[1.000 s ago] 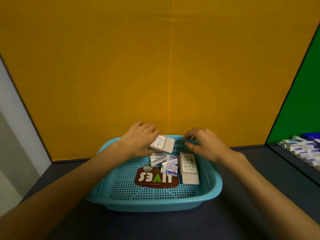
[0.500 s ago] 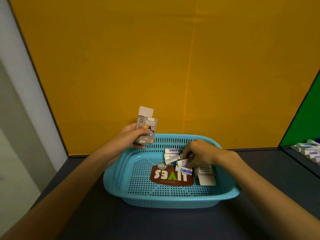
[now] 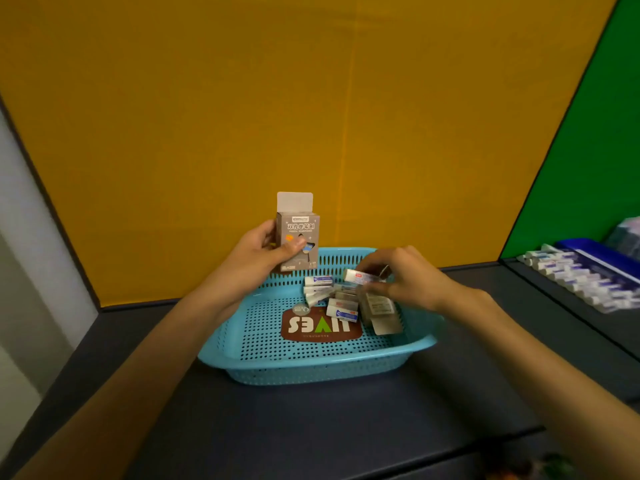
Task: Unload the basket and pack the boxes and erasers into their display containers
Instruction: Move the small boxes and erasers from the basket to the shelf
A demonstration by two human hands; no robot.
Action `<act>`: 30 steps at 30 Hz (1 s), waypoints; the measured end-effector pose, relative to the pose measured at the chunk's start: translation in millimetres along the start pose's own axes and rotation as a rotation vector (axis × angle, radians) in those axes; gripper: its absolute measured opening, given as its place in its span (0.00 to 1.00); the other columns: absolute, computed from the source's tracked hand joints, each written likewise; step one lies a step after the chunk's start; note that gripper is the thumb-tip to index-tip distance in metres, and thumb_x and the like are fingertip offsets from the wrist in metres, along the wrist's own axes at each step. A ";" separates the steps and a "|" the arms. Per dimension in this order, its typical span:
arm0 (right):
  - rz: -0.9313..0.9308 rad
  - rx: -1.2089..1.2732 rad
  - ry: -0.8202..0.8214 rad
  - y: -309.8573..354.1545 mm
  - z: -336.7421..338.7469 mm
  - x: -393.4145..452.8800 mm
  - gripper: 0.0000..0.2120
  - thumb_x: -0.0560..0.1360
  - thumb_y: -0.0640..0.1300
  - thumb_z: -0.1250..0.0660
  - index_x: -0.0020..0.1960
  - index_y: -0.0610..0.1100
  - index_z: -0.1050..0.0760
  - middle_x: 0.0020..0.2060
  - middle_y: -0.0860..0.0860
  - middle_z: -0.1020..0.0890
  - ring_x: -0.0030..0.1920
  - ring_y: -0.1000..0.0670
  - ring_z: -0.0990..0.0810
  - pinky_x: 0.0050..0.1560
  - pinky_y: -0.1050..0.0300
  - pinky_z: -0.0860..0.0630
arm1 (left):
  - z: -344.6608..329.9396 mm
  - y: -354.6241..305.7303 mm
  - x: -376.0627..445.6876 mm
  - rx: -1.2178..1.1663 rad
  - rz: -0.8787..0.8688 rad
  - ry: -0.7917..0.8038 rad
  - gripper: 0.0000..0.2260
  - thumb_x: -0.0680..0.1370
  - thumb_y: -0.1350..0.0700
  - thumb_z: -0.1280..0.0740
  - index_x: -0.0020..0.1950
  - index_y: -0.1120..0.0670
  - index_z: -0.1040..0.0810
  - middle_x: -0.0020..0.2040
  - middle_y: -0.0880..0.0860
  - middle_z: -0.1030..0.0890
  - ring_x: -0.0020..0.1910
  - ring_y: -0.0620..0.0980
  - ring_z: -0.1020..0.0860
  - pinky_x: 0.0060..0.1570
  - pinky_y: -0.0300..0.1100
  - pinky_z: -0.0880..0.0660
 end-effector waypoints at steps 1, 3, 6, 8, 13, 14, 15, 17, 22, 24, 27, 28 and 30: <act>-0.018 0.016 -0.022 -3.5 7.3 -10.6 0.14 0.75 0.45 0.26 0.61 0.47 0.19 0.54 0.54 0.16 0.48 0.58 0.20 0.44 0.73 0.28 | -10.1 -3.7 0.3 0.003 -0.005 0.015 0.14 0.78 0.53 0.31 0.63 0.46 0.24 0.54 0.45 0.15 0.49 0.40 0.16 0.46 0.34 0.21; -0.045 0.035 -0.067 -11.2 24.6 -33.4 0.14 0.75 0.45 0.26 0.60 0.47 0.19 0.53 0.55 0.16 0.47 0.60 0.21 0.42 0.74 0.27 | -34.1 -13.2 0.8 -0.003 -0.019 0.059 0.14 0.77 0.53 0.30 0.62 0.46 0.23 0.53 0.44 0.15 0.48 0.40 0.16 0.41 0.30 0.22; -0.085 0.025 -0.123 -27.1 50.1 -70.6 0.12 0.75 0.45 0.27 0.58 0.48 0.18 0.50 0.54 0.17 0.46 0.58 0.20 0.46 0.64 0.23 | -74.8 -30.8 1.0 -0.014 -0.042 0.123 0.13 0.76 0.54 0.29 0.60 0.45 0.22 0.50 0.42 0.14 0.46 0.39 0.16 0.37 0.29 0.23; -0.124 0.004 -0.154 -43.9 62.2 -98.1 0.12 0.75 0.44 0.27 0.58 0.46 0.18 0.49 0.52 0.17 0.46 0.55 0.19 0.48 0.57 0.22 | -105.3 -39.8 0.7 -0.005 -0.056 0.167 0.14 0.77 0.56 0.29 0.61 0.46 0.22 0.52 0.43 0.15 0.48 0.40 0.16 0.40 0.32 0.22; -0.230 0.002 -0.205 -101.8 80.9 -181.4 0.11 0.71 0.42 0.27 0.53 0.47 0.17 0.45 0.53 0.17 0.43 0.53 0.20 0.46 0.49 0.21 | -195.3 -56.8 -3.5 0.007 -0.088 0.258 0.14 0.77 0.59 0.29 0.62 0.49 0.22 0.53 0.46 0.15 0.51 0.42 0.17 0.45 0.34 0.21; -0.240 0.004 -0.202 -114.1 84.4 -198.1 0.11 0.71 0.42 0.27 0.53 0.48 0.18 0.45 0.53 0.17 0.43 0.54 0.20 0.45 0.49 0.21 | -214.2 -59.8 -4.7 0.001 -0.089 0.265 0.14 0.77 0.60 0.29 0.62 0.50 0.22 0.53 0.46 0.14 0.51 0.43 0.17 0.47 0.35 0.20; -0.249 0.009 -0.195 -126.3 88.3 -214.4 0.11 0.71 0.42 0.27 0.53 0.49 0.18 0.45 0.54 0.18 0.43 0.55 0.20 0.45 0.49 0.21 | -233.3 -62.3 -5.8 -0.014 -0.090 0.268 0.14 0.77 0.61 0.29 0.62 0.51 0.22 0.53 0.47 0.14 0.52 0.43 0.16 0.47 0.36 0.20; -0.268 0.028 -0.188 -150.8 97.1 -246.1 0.11 0.72 0.42 0.26 0.54 0.50 0.18 0.46 0.56 0.18 0.44 0.57 0.21 0.46 0.52 0.21 | -271.4 -66.4 -9.0 -0.041 -0.091 0.270 0.15 0.77 0.62 0.29 0.62 0.52 0.22 0.54 0.49 0.15 0.52 0.44 0.16 0.46 0.36 0.20; -0.292 0.091 -0.225 -211.0 121.4 -325.6 0.11 0.73 0.46 0.24 0.54 0.53 0.18 0.47 0.58 0.18 0.46 0.59 0.20 0.47 0.59 0.22 | -369.3 -64.8 -20.6 -0.054 -0.065 0.284 0.14 0.77 0.61 0.29 0.62 0.53 0.23 0.55 0.50 0.15 0.52 0.45 0.16 0.44 0.35 0.21; -0.299 0.103 -0.234 -233.2 128.1 -353.5 0.10 0.73 0.47 0.24 0.54 0.54 0.18 0.47 0.59 0.19 0.46 0.59 0.20 0.48 0.58 0.22 | -404.1 -60.4 -24.4 -0.065 -0.041 0.275 0.14 0.77 0.61 0.29 0.62 0.55 0.23 0.55 0.51 0.15 0.52 0.46 0.16 0.44 0.36 0.21; -0.309 0.118 -0.261 -267.4 135.4 -389.3 0.10 0.74 0.48 0.25 0.54 0.54 0.18 0.46 0.58 0.20 0.45 0.58 0.20 0.48 0.56 0.22 | -451.0 -53.7 -26.6 -0.067 -0.009 0.269 0.14 0.77 0.61 0.29 0.62 0.57 0.24 0.55 0.52 0.15 0.53 0.49 0.16 0.50 0.41 0.20; -0.312 0.118 -0.268 -278.2 136.9 -398.3 0.10 0.74 0.49 0.26 0.55 0.55 0.19 0.46 0.58 0.20 0.46 0.58 0.20 0.49 0.54 0.22 | -464.1 -51.9 -26.0 -0.063 -0.003 0.268 0.14 0.77 0.60 0.29 0.62 0.56 0.24 0.55 0.52 0.15 0.54 0.49 0.16 0.52 0.42 0.20; -0.316 0.121 -0.269 -298.5 138.1 -412.6 0.10 0.75 0.50 0.27 0.56 0.55 0.19 0.46 0.58 0.21 0.47 0.58 0.21 0.50 0.53 0.22 | -485.3 -49.8 -23.0 -0.051 0.001 0.260 0.14 0.77 0.59 0.28 0.62 0.55 0.23 0.56 0.51 0.15 0.54 0.49 0.17 0.51 0.41 0.21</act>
Point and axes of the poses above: each hand's wrist, its own x-axis towards the middle knuckle, its own z-axis out of the back of the hand, y = z × x, the point moved 6 cm from there along x, towards the middle knuckle
